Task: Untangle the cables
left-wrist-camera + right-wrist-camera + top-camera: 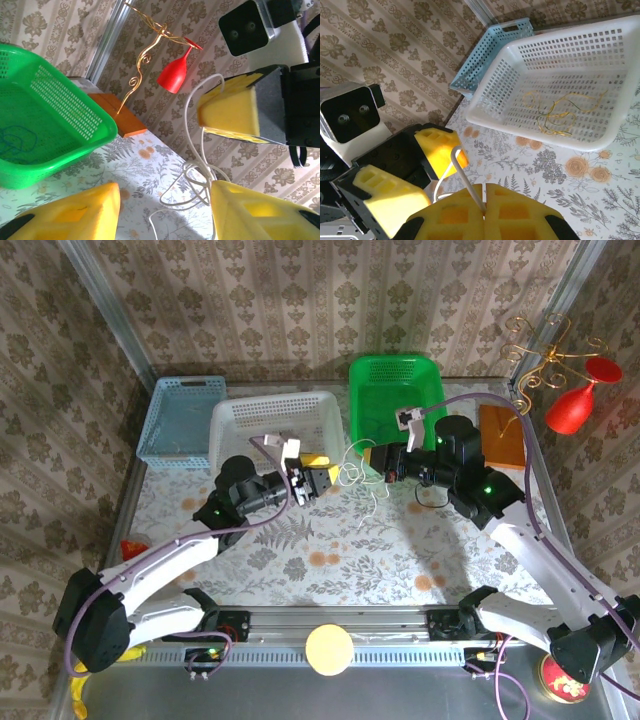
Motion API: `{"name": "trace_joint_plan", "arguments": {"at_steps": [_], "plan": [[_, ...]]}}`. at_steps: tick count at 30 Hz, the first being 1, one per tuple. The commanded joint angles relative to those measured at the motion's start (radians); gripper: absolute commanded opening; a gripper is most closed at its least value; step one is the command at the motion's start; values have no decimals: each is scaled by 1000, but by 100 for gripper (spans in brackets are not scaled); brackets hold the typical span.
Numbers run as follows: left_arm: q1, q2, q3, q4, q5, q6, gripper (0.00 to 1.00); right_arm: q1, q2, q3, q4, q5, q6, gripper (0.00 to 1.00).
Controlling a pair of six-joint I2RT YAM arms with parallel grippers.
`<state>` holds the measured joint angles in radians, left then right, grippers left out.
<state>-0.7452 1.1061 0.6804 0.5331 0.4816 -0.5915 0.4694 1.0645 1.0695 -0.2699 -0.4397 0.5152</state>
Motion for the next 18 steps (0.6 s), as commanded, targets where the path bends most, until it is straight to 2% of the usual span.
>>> {"name": "trace_joint_plan", "arguments": {"at_steps": [1,9,18], "plan": [[-13,9,-10,73,30,-31,51,-2,6,-12,15,22,-19,0],[-41,46,-11,112,41,-48,51,-5,3,-19,20,22,-16,0],[-60,75,-29,155,46,-69,39,-6,-1,-20,18,23,-16,0]]}}
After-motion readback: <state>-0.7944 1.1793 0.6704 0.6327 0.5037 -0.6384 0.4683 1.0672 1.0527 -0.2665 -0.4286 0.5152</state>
